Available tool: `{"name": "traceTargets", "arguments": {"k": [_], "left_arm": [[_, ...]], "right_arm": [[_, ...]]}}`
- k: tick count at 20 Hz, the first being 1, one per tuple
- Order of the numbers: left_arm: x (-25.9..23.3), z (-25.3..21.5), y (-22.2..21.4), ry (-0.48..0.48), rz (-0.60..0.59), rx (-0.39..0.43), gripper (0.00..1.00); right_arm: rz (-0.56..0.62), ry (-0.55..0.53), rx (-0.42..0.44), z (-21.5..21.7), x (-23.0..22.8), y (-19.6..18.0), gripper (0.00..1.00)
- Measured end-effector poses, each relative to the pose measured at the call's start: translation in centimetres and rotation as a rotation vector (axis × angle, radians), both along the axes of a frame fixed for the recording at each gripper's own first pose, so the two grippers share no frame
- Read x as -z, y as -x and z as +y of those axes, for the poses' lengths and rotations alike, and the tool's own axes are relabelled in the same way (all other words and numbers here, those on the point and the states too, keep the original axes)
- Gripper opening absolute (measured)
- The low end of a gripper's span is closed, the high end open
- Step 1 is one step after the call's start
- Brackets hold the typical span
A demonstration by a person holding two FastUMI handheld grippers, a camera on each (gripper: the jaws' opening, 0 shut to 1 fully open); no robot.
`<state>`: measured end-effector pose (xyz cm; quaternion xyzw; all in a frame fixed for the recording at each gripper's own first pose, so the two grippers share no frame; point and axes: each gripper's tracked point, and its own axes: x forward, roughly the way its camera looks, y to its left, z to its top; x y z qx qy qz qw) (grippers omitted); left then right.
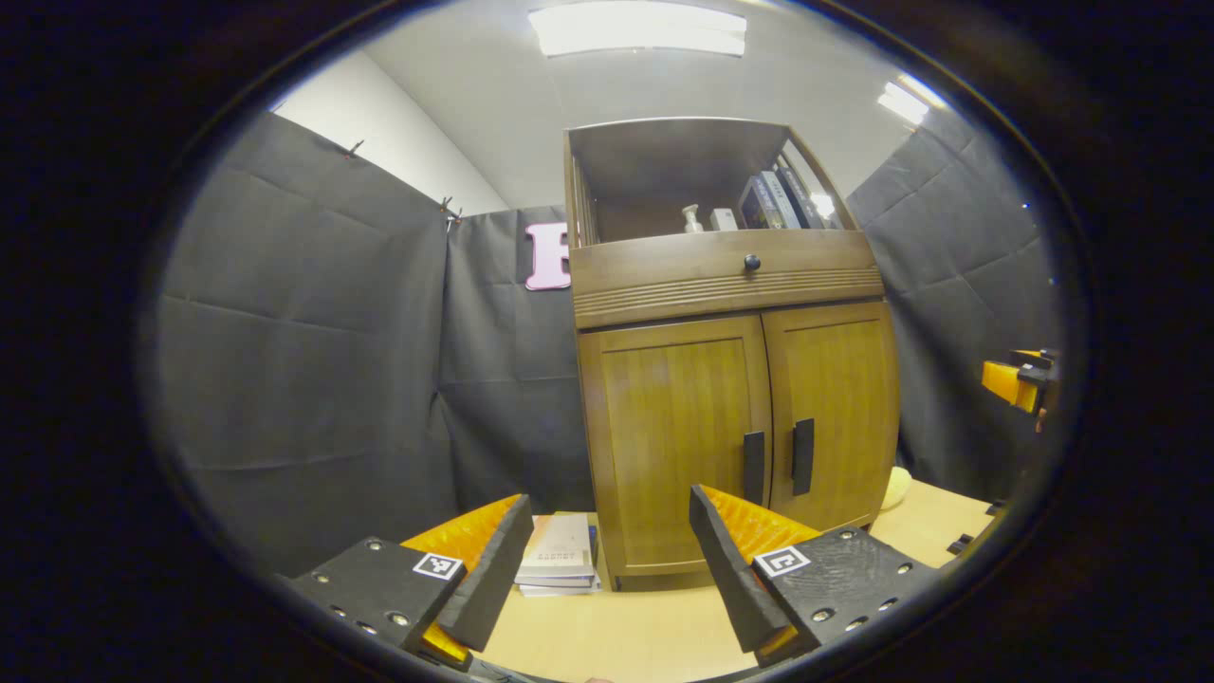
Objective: Open the right door of the double-door shoe cabinet with the right hand, and open the left door with the left hand.
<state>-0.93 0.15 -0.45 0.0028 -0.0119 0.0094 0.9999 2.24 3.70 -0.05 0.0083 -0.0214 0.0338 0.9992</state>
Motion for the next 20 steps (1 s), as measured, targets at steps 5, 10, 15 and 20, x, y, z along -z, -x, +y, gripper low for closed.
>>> {"name": "traceTargets", "arguments": {"k": [5,10,15,20], "left_arm": [[0.1,0.1,0.1,0.002,0.014,-0.018,0.97],[-0.2,0.5,0.3,-0.008,0.011,-0.061,0.97],[-1.0,1.1,1.6,-0.02,0.004,-0.122,0.97],[-1.9,2.0,2.6,-0.025,0.014,-0.179,0.97]], "right_arm": [[-0.016,-0.022,-0.069,2.9,-0.5,-2.0,0.98],[-0.009,-0.029,-0.139,6.5,0.6,-4.0,0.97],[-0.011,-0.028,-0.193,9.8,1.3,-6.4,0.98],[0.01,-0.025,-0.235,13.1,3.0,-9.0,0.97]]}}
